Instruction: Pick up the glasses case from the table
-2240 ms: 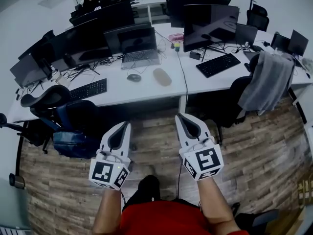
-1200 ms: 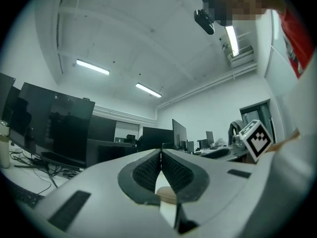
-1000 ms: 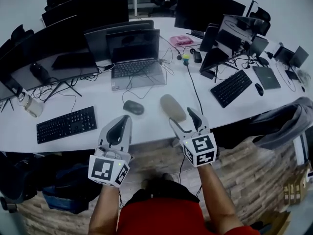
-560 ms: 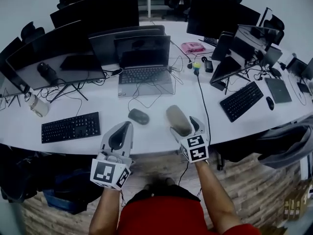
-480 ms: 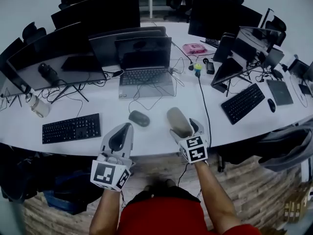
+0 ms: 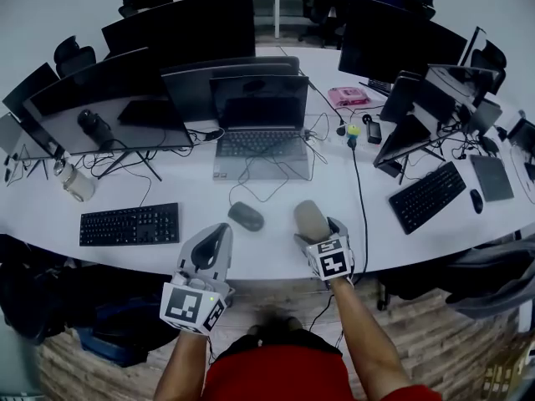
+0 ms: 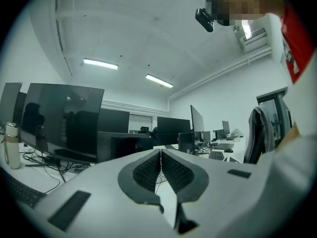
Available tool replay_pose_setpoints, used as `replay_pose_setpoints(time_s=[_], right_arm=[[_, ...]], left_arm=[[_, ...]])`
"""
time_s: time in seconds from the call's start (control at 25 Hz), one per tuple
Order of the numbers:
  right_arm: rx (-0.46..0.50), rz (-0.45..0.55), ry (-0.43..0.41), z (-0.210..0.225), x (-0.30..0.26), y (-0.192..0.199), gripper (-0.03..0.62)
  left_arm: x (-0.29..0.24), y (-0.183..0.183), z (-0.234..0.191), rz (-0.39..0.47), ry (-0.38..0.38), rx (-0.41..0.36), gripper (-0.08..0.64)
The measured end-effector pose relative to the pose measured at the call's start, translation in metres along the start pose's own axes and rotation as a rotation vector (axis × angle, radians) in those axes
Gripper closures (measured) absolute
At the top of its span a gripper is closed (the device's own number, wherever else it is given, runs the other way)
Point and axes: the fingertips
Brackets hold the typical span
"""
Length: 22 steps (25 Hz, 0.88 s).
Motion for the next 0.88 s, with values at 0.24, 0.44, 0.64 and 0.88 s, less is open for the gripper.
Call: replay_pose_setpoints(time_s=[0.24, 0.44, 0.64, 0.88], right_arm=[[-0.004, -0.017, 0.006, 0.005, -0.012, 0.007, 0.173], [-0.003, -0.011, 0.02, 0.006, -0.009, 0.006, 0.19], [-0.034, 0.058, 0.038, 0.002, 0.016, -0.016, 0.199], [-0.071, 0.16, 0.036, -0.003, 0.059, -0.047, 0.207]], left_arm=[[0.002, 0.003, -0.005, -0.008, -0.022, -0.003, 0.549], [0.005, 0.007, 0.001, -0.018, -0.017, 0.007, 0.549], [0.01, 0.004, 0.003, -0.006, -0.014, 0.003, 0.549], [0.014, -0.002, 0.011, 0.009, 0.002, 0.007, 0.549]])
Point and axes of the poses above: the fingertips, and each gripper's own axes: x backward along the fingers, z to its right, y out of its underside, and after that the axes turned 2 degrees about y, right-handed
